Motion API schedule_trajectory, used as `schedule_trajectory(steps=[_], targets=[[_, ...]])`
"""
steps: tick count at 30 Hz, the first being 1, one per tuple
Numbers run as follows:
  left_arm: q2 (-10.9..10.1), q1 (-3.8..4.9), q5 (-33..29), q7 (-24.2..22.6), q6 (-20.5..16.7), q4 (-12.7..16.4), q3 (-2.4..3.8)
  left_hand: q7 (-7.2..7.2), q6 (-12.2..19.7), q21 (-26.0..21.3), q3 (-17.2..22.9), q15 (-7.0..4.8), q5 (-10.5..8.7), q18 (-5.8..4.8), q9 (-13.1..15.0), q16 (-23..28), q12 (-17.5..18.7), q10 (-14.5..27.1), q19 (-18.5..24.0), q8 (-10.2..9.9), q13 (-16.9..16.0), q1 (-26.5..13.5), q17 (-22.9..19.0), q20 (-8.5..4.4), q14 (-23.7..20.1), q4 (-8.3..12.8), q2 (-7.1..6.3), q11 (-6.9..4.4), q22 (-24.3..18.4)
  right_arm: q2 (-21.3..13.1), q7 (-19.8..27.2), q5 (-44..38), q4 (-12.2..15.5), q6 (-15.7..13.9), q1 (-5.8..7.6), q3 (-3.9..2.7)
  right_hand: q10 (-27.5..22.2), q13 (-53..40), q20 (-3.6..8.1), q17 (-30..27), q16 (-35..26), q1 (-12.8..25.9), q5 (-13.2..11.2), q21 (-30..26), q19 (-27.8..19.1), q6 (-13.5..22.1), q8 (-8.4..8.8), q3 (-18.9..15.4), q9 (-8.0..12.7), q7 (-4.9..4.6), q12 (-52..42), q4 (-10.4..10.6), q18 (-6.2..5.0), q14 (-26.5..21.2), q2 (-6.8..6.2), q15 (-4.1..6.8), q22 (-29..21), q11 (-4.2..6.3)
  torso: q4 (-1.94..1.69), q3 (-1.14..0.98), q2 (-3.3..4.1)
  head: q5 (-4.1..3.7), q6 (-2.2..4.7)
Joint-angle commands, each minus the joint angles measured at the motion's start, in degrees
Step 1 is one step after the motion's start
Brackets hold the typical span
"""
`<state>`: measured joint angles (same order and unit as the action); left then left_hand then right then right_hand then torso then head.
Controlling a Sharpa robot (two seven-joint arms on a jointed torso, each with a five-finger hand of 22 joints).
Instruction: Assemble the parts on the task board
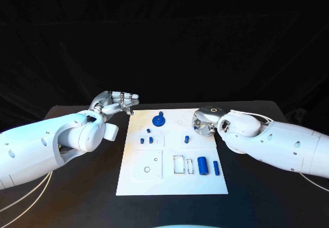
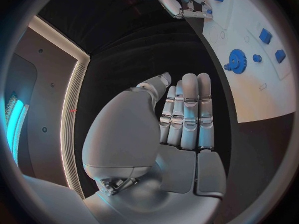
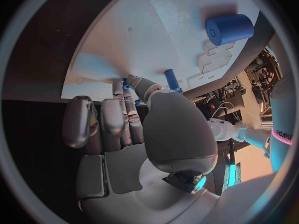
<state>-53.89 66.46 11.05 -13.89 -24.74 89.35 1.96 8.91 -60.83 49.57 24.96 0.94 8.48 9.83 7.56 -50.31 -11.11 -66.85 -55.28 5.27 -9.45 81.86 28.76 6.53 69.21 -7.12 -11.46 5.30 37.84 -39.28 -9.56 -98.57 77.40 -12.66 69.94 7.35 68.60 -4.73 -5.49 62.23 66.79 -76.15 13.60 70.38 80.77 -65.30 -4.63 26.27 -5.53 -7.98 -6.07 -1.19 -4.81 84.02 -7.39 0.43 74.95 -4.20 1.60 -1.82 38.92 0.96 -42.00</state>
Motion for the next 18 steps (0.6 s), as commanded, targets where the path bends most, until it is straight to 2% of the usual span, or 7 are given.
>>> schedule_trajectory(steps=[1, 5, 10, 14, 18], targets=[[0.1, 0.04, -0.5, -0.2, 1.0, 0.1, 0.05, 0.34, 0.1, -0.2, -0.3, -0.01, 0.13, 0.75, 0.0, 0.3, -0.3, 0.4, -0.5, 0.2, -0.1, 0.2, -0.1, -0.09, -0.3, 0.0, 0.39, -0.09, -0.1, 0.2, 0.2, 0.5, -0.1, 1.5, -0.42, 0.23, 0.4, 0.0, 0.15, 0.5, 0.6, 0.0, -0.4, 0.6, 0.6, -0.4, -0.2, 0.4, -0.1, 0.04, 0.2, 0.1, 0.68, 2.0, 0.4, 0.19, 2.5, 0.0, -0.05, 0.02, 0.02, -0.04, -0.05], [0.1, 0.05, -0.5, -0.2, 0.9, 0.0, 0.05, 0.4, 0.3, -0.4, -0.4, 0.01, 0.15, 0.75, -0.1, 0.4, -0.3, 0.6, -0.5, 0.2, -0.1, 0.4, -0.2, -0.08, -0.4, 0.1, 0.45, -0.03, -0.2, 0.4, 0.0, 0.5, -0.2, 1.6, -0.46, 0.23, 1.0, -0.1, 0.22, 1.5, 1.7, -0.2, -0.5, 1.7, 1.0, -0.8, -0.38, 0.7, -0.3, 0.21, 0.0, -0.1, 0.88, 2.2, 0.48, 0.3, 3.3, 0.18, -0.06, 0.03, -0.03, -0.06, -0.05], [0.2, 0.05, -0.5, -0.2, 0.9, 0.0, 0.05, 0.42, 0.3, -0.6, -0.4, 0.01, 0.16, 0.75, -0.2, 0.5, -0.4, 0.7, -0.6, 0.2, -0.1, 0.7, -0.3, -0.09, -0.4, 0.3, 0.53, -0.03, -0.3, 0.5, -0.7, 0.0, -0.3, 1.3, -0.5, 0.24, 2.7, -0.6, 0.59, 3.0, 3.3, -1.9, -0.8, 3.9, 1.9, -2.4, -1.1, 1.8, -0.8, 0.69, -0.6, -1.4, 1.28, 2.4, 1.47, 0.8, 5.0, 0.77, -0.05, 0.02, -0.01, -0.07, -0.05], [0.2, 0.05, -0.5, -0.2, 0.9, 0.0, 0.05, 0.43, 0.3, -0.6, -0.4, 0.0, 0.17, 0.76, -0.2, 0.6, -0.5, 0.7, -0.6, 0.2, -0.1, 0.8, -0.3, -0.09, -0.4, 0.4, 0.55, -0.02, -0.3, 0.5, -1.5, -0.6, -0.2, 0.0, -0.56, 0.23, 3.7, -0.9, 0.86, 3.6, 4.0, -2.4, -1.2, 5.1, 2.3, -3.0, -1.37, 2.6, -1.2, 0.85, -0.7, -2.1, 1.51, 2.4, 2.15, 0.99, 5.9, 1.0, -0.02, 0.03, -0.04, -0.03, -0.06], [0.2, 0.05, -0.5, -0.1, 0.9, 0.0, 0.05, 0.46, 0.3, -0.7, -0.4, 0.0, 0.17, 0.76, -0.2, 0.6, -0.6, 0.8, -0.7, 0.2, -0.2, 1.0, -0.4, -0.1, -0.4, 0.5, 0.63, -0.02, -0.4, 0.3, -1.9, -1.0, -0.1, -2.0, -0.61, 0.23, 3.9, -1.0, 0.91, 3.8, 4.3, -2.5, -1.2, 5.8, 2.5, -3.1, -1.41, 2.9, -1.3, 0.89, -0.6, -2.3, 1.64, 2.4, 2.26, 1.03, 6.4, 1.09, 0.01, 0.02, -0.05, -0.04, 0.03]])
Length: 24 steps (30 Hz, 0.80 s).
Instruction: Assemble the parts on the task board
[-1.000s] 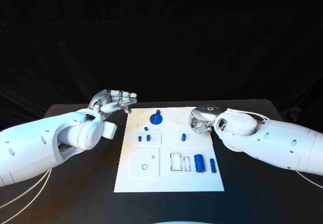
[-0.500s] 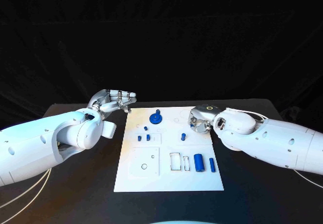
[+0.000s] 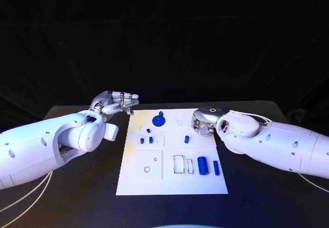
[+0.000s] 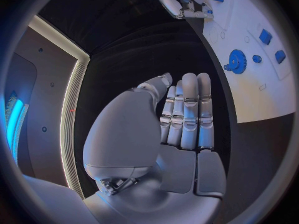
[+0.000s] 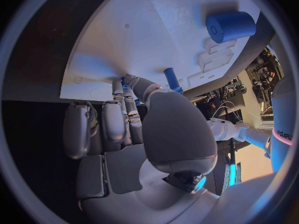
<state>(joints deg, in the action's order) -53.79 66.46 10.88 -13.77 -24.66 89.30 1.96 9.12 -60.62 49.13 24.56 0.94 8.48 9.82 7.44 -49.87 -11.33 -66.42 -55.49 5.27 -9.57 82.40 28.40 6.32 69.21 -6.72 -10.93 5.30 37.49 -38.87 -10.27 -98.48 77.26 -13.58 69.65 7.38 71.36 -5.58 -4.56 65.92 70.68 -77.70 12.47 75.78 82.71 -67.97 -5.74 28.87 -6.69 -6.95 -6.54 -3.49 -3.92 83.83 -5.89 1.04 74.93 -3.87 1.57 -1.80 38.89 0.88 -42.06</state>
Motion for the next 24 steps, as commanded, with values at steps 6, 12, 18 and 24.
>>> schedule_trajectory(steps=[6, 12, 18, 24], targets=[[0.2, 0.05, -0.3, -0.1, 1.1, 0.0, 0.05, 0.29, 0.1, -0.3, -0.1, 0.0, 0.18, 0.77, -0.1, 0.3, -0.4, 0.4, -0.6, 0.2, -0.1, 0.7, -0.1, 0.09, -0.4, 0.3, 0.14, 0.0, -0.1, -0.6, -1.2, -1.3, 0.6, -3.9, -0.34, 0.19, 1.2, -0.2, 0.02, 0.0, 0.4, -0.9, 0.0, 0.5, 0.6, -0.5, -0.25, 0.5, -0.2, -0.15, 0.0, -0.2, 0.78, 2.5, 0.57, 0.43, 6.6, 0.75, -0.02, -0.01, -0.01, 0.02, 0.16], [0.2, 0.05, -0.3, 0.1, 1.4, -0.1, 0.05, 0.37, 0.2, -0.4, -0.1, 0.03, 0.17, 0.75, -0.2, 0.4, -0.4, 0.6, -0.6, 0.1, -0.1, 0.8, -0.2, 0.09, -0.4, 0.4, 0.14, 0.07, -0.2, -1.4, -0.8, -0.9, 1.7, -7.2, -0.31, 0.12, 1.1, -0.2, 0.02, 0.1, 0.5, -0.6, -0.1, 0.8, 0.7, -0.5, -0.21, 0.4, -0.3, -0.19, 0.1, -0.2, 0.83, 2.5, 0.34, 0.4, 6.8, 0.72, 0.05, -0.01, -0.01, 0.03, 0.26], [0.2, 0.04, -0.3, 0.3, 1.7, -0.2, 0.05, 0.51, 0.4, -0.5, -0.3, 0.11, 0.16, 0.73, -0.3, 0.5, -0.4, 0.9, -0.6, 0.0, -0.1, 0.8, -0.3, 0.12, -0.5, 0.4, 0.15, 0.2, -0.2, -2.6, -0.6, -0.1, 3.3, -8.5, -0.12, -0.07, 1.3, -0.3, -0.01, 0.3, 0.8, -0.2, -0.4, 1.4, 0.9, -0.6, -0.22, 0.3, -0.4, -0.17, 0.2, -0.1, 0.96, 2.5, 0.12, 0.38, 7.2, 0.73, 0.06, 0.01, -0.01, -0.01, 0.31], [0.2, 0.04, -0.3, 0.4, 2.0, -0.2, 0.05, 0.58, 0.6, -0.6, -0.3, 0.17, 0.16, 0.71, -0.3, 0.6, -0.5, 1.0, -0.6, 0.0, -0.1, 0.7, -0.4, 0.15, -0.6, 0.4, 0.17, 0.26, -0.3, -5.2, -0.8, 1.6, 7.9, -8.7, 0.27, -0.44, 1.3, -0.3, -0.02, 0.4, 0.9, 0.1, -0.5, 1.6, 1.0, -0.6, -0.23, 0.2, -0.4, -0.13, 0.3, -0.1, 0.99, 2.5, 0.01, 0.38, 7.4, 0.74, 0.01, 0.02, -0.02, 0.14, 0.34]])
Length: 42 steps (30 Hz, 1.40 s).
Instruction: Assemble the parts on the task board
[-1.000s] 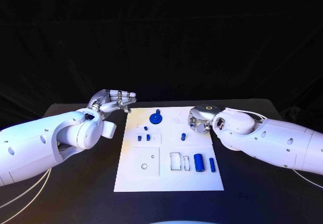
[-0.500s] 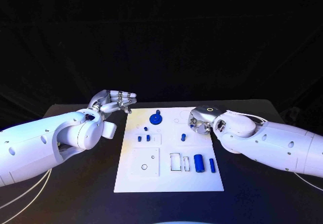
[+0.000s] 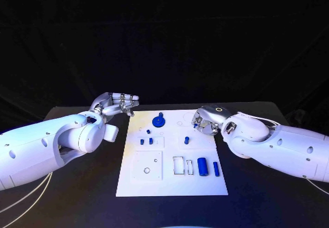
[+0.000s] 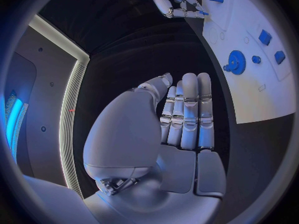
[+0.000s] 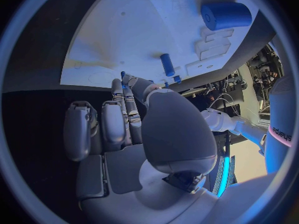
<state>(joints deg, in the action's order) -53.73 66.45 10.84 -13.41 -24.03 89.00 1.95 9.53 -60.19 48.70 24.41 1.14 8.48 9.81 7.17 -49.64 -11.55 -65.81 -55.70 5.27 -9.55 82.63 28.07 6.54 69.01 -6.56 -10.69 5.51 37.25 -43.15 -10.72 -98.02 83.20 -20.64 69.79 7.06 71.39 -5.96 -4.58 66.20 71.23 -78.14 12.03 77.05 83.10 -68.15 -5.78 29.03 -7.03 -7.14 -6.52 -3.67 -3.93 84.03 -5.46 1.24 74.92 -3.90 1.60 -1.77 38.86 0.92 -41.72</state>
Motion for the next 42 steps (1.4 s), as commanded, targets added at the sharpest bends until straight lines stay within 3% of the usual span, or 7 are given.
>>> schedule_trajectory(steps=[1, 9, 16, 21, 25, 42], targets=[[0.1, 0.05, -0.3, 0.1, 1.4, 0.1, 0.05, 0.2, 0.2, -0.3, -0.2, 0.0, 0.16, 0.72, -0.1, 0.4, -0.3, 0.5, -0.4, 0.0, -0.1, 0.5, -0.1, -0.05, -0.4, 0.2, -0.05, 0.08, -0.1, -1.3, -0.4, 1.4, 3.0, -1.7, 0.18, -0.18, 1.3, 0.1, 0.0, 0.1, 0.4, 0.5, 0.0, 0.3, 0.6, -0.4, -0.19, 0.0, -0.1, 0.06, 0.3, 0.1, 1.0, 2.3, -0.41, 0.18, 7.4, 0.77, 0.0, 0.0, 0.0, 0.14, 0.0], [0.4, 0.05, -0.5, 0.1, 1.7, 0.1, 0.05, 0.24, 0.3, -0.3, -0.3, 0.03, 0.16, 0.71, -0.1, 0.5, -0.3, 0.6, -0.4, -0.1, -0.1, 0.5, -0.2, -0.03, -0.5, 0.3, -0.04, 0.12, -0.1, -2.7, 0.0, 3.0, 11.3, -1.8, 0.21, -0.45, 1.3, 0.1, 0.0, 0.1, 0.4, 0.6, -0.1, 0.4, 0.6, -0.4, -0.18, 0.0, -0.1, 0.07, 0.3, 0.2, 1.03, 2.3, -0.43, 0.17, 7.5, 0.78, -0.07, -0.03, 0.0, 1.12, -0.23], [0.8, 0.02, -1.2, -0.1, 2.0, 0.2, 0.03, 0.26, 0.3, -0.4, -0.3, 0.04, 0.16, 0.71, -0.1, 0.5, -0.3, 0.6, -0.4, -0.1, -0.1, 0.5, -0.2, -0.01, -0.5, 0.2, -0.02, 0.14, -0.2, -0.4, 0.5, 3.6, 14.2, -0.8, -0.18, -0.44, 1.2, 0.1, -0.01, 0.0, 0.4, 0.7, 0.0, 0.5, 0.7, -0.4, -0.13, 0.0, -0.1, 0.06, 0.4, 0.2, 1.04, 2.3, -0.39, 0.17, 7.5, 0.77, -0.28, 0.09, -0.08, 2.54, -0.93], [1.2, 0.01, -1.5, -0.2, 2.0, 0.2, 0.02, 0.26, 0.3, -0.4, -0.3, 0.04, 0.16, 0.71, -0.1, 0.5, -0.3, 0.6, -0.4, -0.1, -0.1, 0.5, -0.2, -0.01, -0.5, 0.2, -0.02, 0.14, -0.2, 1.8, 0.9, 3.7, 14.4, -0.2, -0.85, -0.31, 1.2, 0.0, -0.01, 0.1, 0.4, 0.7, 0.0, 0.4, 0.6, -0.3, -0.12, 0.0, -0.1, 0.06, 0.4, 0.2, 1.03, 2.3, -0.36, 0.17, 7.5, 0.77, -0.47, 0.19, -0.02, 3.4, -1.19], [1.6, 0.02, -1.7, -0.2, 2.0, 0.3, 0.02, 0.27, 0.3, -0.4, -0.3, 0.06, 0.16, 0.71, -0.1, 0.6, -0.3, 0.6, -0.3, -0.1, -0.1, 0.5, -0.2, 0.0, -0.5, 0.2, 0.02, 0.15, -0.2, 3.8, 1.3, 3.6, 13.8, 0.3, -1.77, -0.1, 1.2, 0.0, -0.01, 0.1, 0.4, 0.7, 0.0, 0.5, 0.6, -0.3, -0.08, 0.1, -0.2, 0.07, 0.4, 0.2, 1.03, 2.3, -0.28, 0.17, 7.5, 0.78, -0.36, 0.22, -0.07, 4.36, -1.7], [2.4, 0.04, -2.1, -0.2, 2.3, 1.0, 0.01, 0.28, 0.3, -0.5, -0.4, 0.08, 0.16, 0.7, -0.2, 0.6, -0.4, 0.6, -0.3, -0.1, -0.1, 0.4, -0.3, 0.02, -0.5, 0.2, 0.03, 0.16, -0.2, 8.6, 2.2, 3.0, 8.8, 1.6, -5.66, 0.44, 1.1, 0.0, -0.01, 0.1, 0.5, 0.7, 0.1, 0.5, 0.6, -0.2, -0.01, 0.1, -0.2, 0.03, 0.5, 0.2, 1.03, 2.3, -0.22, 0.17, 7.6, 0.75, -0.42, 0.16, -0.05, 6.37, -2.77]])
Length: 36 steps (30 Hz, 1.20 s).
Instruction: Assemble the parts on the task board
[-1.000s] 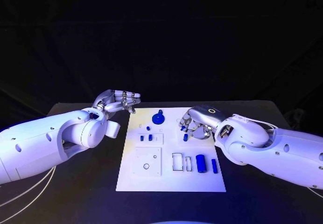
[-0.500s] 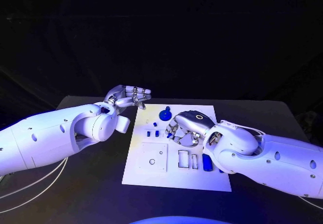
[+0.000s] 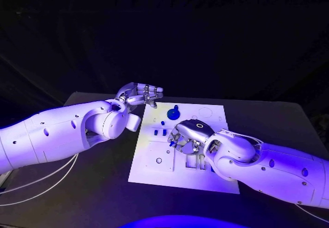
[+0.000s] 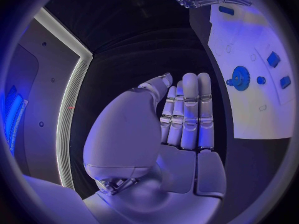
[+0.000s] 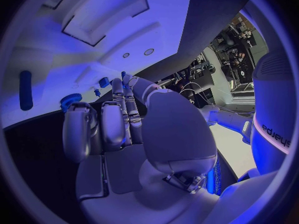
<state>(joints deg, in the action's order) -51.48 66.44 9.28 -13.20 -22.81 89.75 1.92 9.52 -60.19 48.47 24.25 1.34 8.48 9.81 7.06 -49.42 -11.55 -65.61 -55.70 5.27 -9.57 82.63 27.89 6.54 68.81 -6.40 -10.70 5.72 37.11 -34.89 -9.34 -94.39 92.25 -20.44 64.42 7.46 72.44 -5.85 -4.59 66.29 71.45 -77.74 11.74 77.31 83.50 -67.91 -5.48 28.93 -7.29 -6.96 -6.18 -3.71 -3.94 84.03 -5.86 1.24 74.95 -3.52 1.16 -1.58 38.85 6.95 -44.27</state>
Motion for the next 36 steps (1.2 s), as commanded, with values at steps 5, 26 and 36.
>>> schedule_trajectory(steps=[5, 26, 36], targets=[[0.2, 0.05, -0.5, -0.3, 1.3, 0.3, 0.05, 0.28, 0.3, -0.3, -0.3, -0.11, 0.15, 0.71, -0.1, 0.4, -0.4, 0.4, -0.3, -0.1, -0.1, 0.4, -0.1, 0.03, -0.4, 0.0, 0.05, -0.04, -0.1, 0.6, 1.1, -0.5, -0.5, 1.9, -0.73, 0.11, 0.1, -0.1, -0.03, 0.1, 0.3, 0.5, 0.3, 0.2, 0.2, -0.3, -0.26, 0.1, 0.1, -0.19, 0.3, 0.3, 1.03, 2.2, 0.2, 0.14, 7.6, 0.31, 0.09, 0.01, -0.04, 0.36, -0.19], [0.2, 0.05, -0.5, -0.2, 1.6, 0.3, 0.05, 0.28, 0.3, -0.3, -0.3, -0.11, 0.15, 0.71, -0.1, 0.4, -0.4, 0.4, -0.3, -0.1, -0.1, 0.4, -0.1, 0.03, -0.4, 0.0, 0.05, -0.04, -0.1, 2.1, 0.5, -1.5, -3.1, 1.7, -2.72, 0.23, 0.0, -0.1, -0.03, 0.1, 0.4, 0.5, 0.2, 0.2, 0.2, -0.3, -0.25, 0.1, 0.0, -0.18, 0.3, 0.3, 1.03, 2.2, 0.26, 0.13, 7.6, 0.32, 0.11, -0.06, -0.01, 0.65, -0.48], [0.1, 0.05, -0.5, 0.0, 1.8, 0.3, 0.05, 0.28, 0.3, -0.3, -0.3, -0.11, 0.15, 0.71, -0.1, 0.4, -0.4, 0.4, -0.3, -0.1, -0.1, 0.4, -0.1, 0.03, -0.4, 0.0, 0.05, -0.04, -0.1, 2.8, 0.1, -2.1, -3.7, 1.6, -3.17, 0.23, 0.0, -0.1, -0.04, 0.1, 0.4, 0.5, 0.2, 0.3, 0.3, -0.3, -0.24, 0.1, 0.0, -0.18, 0.3, 0.3, 1.05, 2.2, 0.28, 0.13, 7.7, 0.33, 0.16, -0.07, -0.05, 0.79, -0.65]])
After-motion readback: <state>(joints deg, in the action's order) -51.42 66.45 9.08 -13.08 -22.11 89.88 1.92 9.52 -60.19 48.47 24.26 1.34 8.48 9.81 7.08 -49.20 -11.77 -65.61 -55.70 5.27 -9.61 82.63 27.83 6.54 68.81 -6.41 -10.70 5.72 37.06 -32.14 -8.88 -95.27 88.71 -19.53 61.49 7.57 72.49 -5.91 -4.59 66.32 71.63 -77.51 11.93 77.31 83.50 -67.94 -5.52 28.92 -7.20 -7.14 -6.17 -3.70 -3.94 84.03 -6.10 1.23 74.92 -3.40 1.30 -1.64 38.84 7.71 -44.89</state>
